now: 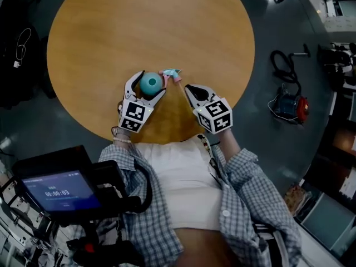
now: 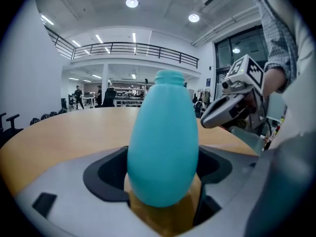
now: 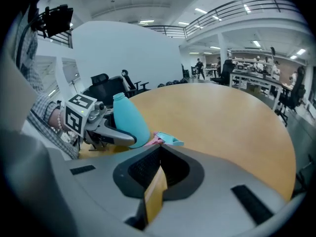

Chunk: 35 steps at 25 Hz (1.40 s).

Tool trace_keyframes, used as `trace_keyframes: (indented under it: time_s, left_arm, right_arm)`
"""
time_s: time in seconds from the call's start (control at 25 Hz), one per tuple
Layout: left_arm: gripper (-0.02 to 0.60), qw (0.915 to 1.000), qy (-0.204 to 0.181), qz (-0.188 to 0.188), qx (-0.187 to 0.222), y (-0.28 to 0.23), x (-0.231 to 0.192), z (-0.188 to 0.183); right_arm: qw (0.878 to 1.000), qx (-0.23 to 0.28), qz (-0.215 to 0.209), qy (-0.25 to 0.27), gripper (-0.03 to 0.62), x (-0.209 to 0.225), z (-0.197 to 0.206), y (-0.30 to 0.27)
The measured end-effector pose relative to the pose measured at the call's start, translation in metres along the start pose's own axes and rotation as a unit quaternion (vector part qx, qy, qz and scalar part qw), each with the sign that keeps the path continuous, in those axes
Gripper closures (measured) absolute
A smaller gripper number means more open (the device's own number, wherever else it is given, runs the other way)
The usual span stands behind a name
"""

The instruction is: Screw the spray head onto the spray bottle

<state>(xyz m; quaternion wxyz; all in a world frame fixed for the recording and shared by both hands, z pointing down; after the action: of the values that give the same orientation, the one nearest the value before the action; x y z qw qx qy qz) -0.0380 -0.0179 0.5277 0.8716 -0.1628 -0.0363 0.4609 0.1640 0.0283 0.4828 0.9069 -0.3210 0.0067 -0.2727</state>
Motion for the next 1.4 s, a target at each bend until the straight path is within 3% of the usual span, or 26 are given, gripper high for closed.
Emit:
trace_keyframes:
  time_s: [0.2,0.36,0.52,0.72,0.84,1.16,1.28,1.4]
  left_arm:
    - [0.164,0.9999,-0.010,-0.011,-0.008,0.005,0.001,0.005]
    - [0.164,0.9993,-0.012,-0.026,-0.024,0.014,0.001,0.014]
    - [0.164,0.9992,-0.007,-0.036,-0.019,0.024,0.005,0.016]
    - [0.164,0.9987,-0.005,-0.048,-0.019,0.031,0.005,0.014]
    - [0.164,0.9981,0.001,-0.058,-0.018,0.034,0.003,0.016]
    - [0.164,0.9972,0.009,-0.069,-0.027,0.036,-0.003,0.017]
    - [0.164,0.9970,0.013,-0.069,-0.033,0.035,-0.003,0.018]
    - [0.164,0.9969,0.016,-0.068,-0.037,0.034,-0.003,0.018]
  right_arm:
    - [0.987,-0.058,-0.074,0.134,0.593,0.027,-0.031,-0.034]
    - [0.964,-0.122,-0.138,0.190,0.462,0.038,-0.044,-0.072]
    - [0.924,-0.201,-0.200,0.258,0.439,0.035,-0.046,-0.101]
    - [0.867,-0.289,-0.271,0.303,0.439,0.027,-0.047,-0.127]
    - [0.845,-0.332,-0.287,0.306,0.439,0.028,-0.042,-0.140]
    - [0.836,-0.370,-0.326,0.240,0.456,0.038,-0.040,-0.156]
    - [0.844,-0.357,-0.325,0.233,0.464,0.040,-0.040,-0.154]
    - [0.860,-0.327,-0.318,0.229,0.467,0.040,-0.039,-0.146]
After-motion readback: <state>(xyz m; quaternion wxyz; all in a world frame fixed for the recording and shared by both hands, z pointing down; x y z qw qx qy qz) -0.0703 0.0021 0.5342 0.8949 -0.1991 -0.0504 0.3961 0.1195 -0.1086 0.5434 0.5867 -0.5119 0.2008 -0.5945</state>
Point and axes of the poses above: the fingertips, and each gripper's own axes: y backward along the fingers, x to its right, z out of its underside, the point moved 9 cm from there along y, backward along the fingers, and after that the axes turned 7 degrees about x, right-handed, at the moved point
